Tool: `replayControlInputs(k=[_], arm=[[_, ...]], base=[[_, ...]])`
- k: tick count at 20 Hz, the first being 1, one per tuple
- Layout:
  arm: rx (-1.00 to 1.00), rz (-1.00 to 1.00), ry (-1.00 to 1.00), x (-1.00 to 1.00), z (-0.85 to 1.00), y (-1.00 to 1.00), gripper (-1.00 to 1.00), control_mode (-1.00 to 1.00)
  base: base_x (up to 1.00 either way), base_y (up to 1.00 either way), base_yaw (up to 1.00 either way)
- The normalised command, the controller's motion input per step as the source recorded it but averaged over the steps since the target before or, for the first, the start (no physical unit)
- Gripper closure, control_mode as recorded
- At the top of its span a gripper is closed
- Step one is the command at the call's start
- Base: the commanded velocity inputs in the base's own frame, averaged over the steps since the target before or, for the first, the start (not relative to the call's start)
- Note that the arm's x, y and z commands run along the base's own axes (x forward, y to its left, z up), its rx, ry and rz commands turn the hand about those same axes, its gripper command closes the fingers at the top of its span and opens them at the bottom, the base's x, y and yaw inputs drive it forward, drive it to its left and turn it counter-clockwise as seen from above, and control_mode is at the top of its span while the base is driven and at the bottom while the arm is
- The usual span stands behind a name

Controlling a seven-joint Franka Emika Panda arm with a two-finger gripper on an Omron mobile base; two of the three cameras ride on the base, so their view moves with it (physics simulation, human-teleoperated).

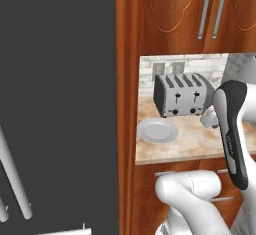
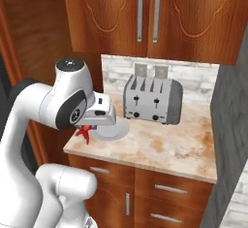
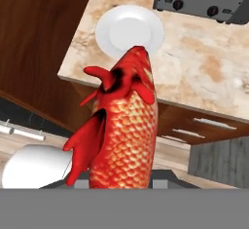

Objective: Take the fish from the oven and place it on the plate on the counter.

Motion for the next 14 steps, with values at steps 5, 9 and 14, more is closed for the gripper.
replayControlInputs(k=[5, 9, 14], arm=[[0.00, 0.00, 0.00, 0.00, 0.00, 0.00, 1.00, 1.00], [0.00, 0.09, 0.00, 0.20, 0.00, -0.27, 1.00, -1.00], [0.01, 0.23, 0.00, 0.24, 0.00, -0.46, 1.00, -1.00]], base=[[0.54, -0.57, 0.21], [0.20, -0.31, 0.08], [0.00, 0.00, 0.00]])
